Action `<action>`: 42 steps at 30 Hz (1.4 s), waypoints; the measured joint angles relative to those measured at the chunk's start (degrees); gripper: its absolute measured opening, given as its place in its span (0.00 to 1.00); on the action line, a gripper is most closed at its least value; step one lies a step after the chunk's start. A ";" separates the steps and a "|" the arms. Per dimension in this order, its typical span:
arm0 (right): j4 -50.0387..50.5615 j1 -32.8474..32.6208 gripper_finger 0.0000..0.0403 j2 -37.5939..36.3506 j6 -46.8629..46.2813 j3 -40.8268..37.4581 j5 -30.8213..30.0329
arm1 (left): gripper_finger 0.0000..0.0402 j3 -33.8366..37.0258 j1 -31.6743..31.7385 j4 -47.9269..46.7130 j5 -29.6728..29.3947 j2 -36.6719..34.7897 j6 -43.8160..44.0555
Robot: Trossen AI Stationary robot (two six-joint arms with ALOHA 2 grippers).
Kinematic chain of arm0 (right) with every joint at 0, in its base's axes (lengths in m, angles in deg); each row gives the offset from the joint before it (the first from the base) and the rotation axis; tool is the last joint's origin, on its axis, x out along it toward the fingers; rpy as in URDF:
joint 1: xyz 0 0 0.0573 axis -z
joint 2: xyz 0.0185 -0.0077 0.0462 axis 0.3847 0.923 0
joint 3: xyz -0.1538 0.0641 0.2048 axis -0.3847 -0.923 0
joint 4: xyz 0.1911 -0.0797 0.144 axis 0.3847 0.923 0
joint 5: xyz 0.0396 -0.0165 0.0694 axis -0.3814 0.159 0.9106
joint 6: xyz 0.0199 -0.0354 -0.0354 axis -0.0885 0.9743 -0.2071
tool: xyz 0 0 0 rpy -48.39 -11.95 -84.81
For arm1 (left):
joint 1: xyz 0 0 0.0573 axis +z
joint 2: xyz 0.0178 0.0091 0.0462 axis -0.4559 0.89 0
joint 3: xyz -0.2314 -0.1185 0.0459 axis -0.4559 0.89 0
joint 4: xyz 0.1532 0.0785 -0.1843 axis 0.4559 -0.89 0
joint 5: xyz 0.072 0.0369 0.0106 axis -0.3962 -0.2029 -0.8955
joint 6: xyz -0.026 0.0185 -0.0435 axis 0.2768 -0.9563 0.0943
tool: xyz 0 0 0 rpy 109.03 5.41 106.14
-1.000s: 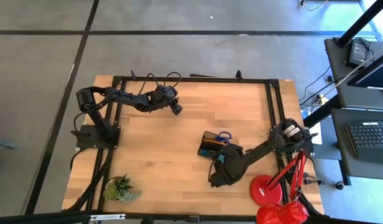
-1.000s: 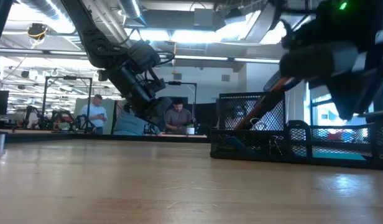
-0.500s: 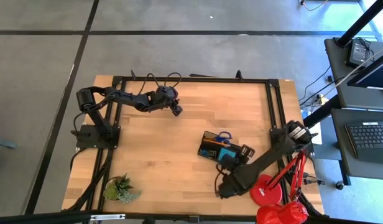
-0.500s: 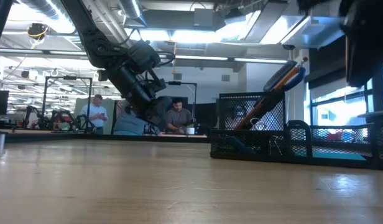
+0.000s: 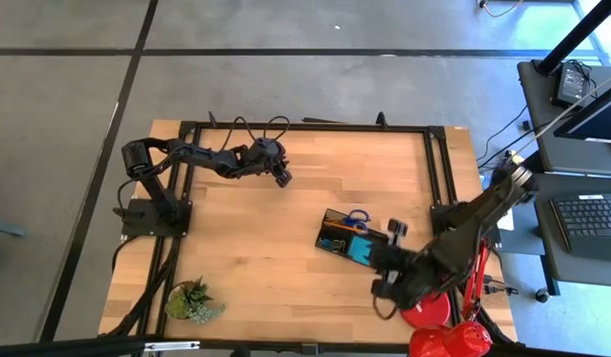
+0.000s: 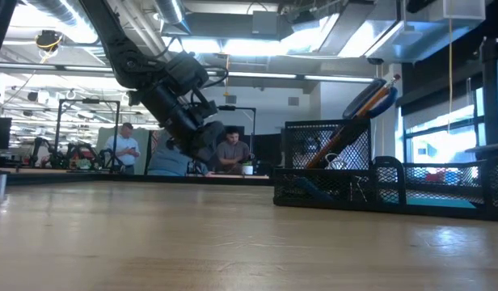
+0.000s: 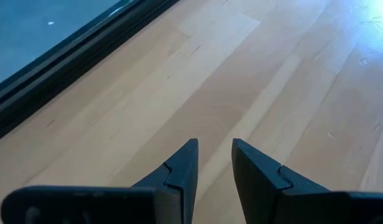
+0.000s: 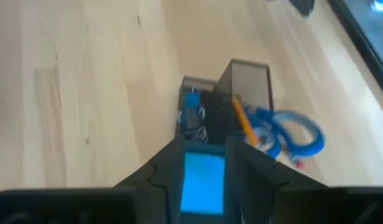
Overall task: Pick and place office supplies into organizer
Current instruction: Return to Home Position
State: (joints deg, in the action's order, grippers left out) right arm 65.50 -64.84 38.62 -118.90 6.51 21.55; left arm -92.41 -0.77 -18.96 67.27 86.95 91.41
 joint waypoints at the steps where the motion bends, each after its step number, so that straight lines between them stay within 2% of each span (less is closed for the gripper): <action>1: -2.99 0.51 0.30 -2.57 2.26 -2.93 -0.46 | 0.23 0.00 -0.01 0.17 0.00 0.00 -0.01; 6: -25.24 5.10 0.30 -17.72 18.44 -20.40 0.54 | 0.23 0.00 -0.01 1.14 0.00 0.00 -0.83; 10: -43.54 10.86 0.30 -30.00 33.16 -33.75 7.24 | 0.23 0.00 0.00 1.25 -0.01 -1.21 -3.12; 14: -53.56 18.41 0.30 -41.62 43.29 -43.77 12.97 | 0.23 0.00 0.04 1.54 0.00 -4.38 -3.83; 18: -56.74 26.00 0.30 -51.55 49.69 -49.46 19.00 | 0.22 0.00 0.58 1.88 0.30 -9.53 -5.96; 24: -61.42 35.02 0.30 -61.71 57.68 -55.17 26.99 | 0.22 1.05 2.73 4.05 5.22 -18.24 -8.04; 31: -62.45 44.36 0.30 -68.82 60.14 -60.27 30.43 | 0.22 12.34 5.27 10.59 6.11 -30.22 -7.05; 42: -67.50 56.38 0.30 -77.87 59.65 -69.29 38.70 | 0.22 27.92 6.84 13.62 6.10 -51.12 -4.55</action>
State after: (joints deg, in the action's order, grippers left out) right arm -2.00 -8.46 -39.25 -59.24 -62.78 60.25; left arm -64.49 6.06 -5.33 73.37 35.82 86.87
